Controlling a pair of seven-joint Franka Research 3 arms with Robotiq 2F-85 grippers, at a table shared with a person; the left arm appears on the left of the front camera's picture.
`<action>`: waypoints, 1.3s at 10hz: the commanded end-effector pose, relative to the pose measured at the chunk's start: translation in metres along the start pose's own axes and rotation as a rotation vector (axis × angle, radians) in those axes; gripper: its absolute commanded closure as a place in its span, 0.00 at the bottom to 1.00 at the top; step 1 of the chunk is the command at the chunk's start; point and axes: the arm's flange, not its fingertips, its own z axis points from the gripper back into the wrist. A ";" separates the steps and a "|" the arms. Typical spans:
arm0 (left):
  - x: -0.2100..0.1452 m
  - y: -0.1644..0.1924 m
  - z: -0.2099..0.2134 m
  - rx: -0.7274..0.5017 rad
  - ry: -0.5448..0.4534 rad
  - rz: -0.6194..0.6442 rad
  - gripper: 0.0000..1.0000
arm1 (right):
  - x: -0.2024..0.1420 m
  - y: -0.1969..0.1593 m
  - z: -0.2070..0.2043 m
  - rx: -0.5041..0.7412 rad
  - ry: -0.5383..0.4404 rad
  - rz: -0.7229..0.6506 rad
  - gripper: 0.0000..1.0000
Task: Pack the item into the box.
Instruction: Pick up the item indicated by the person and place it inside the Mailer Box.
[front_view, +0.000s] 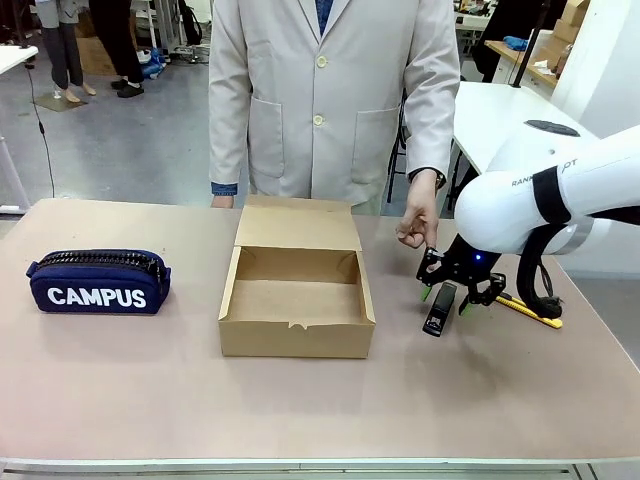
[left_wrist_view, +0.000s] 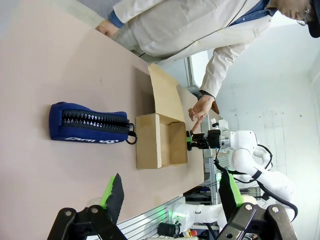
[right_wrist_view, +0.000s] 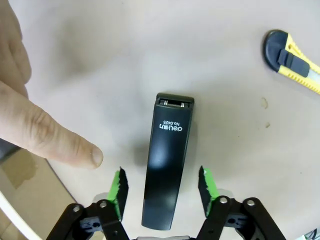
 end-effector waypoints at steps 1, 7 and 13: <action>0.000 -0.001 0.001 -0.010 0.000 -0.021 0.00 | 0.004 0.006 -0.001 -0.034 -0.001 -0.032 1.00; 0.000 -0.001 0.001 -0.010 0.000 -0.021 0.00 | 0.005 -0.001 0.002 -0.047 -0.023 -0.046 1.00; 0.000 -0.001 0.001 -0.010 0.000 -0.021 0.00 | -0.105 -0.052 0.103 -0.062 0.068 0.459 1.00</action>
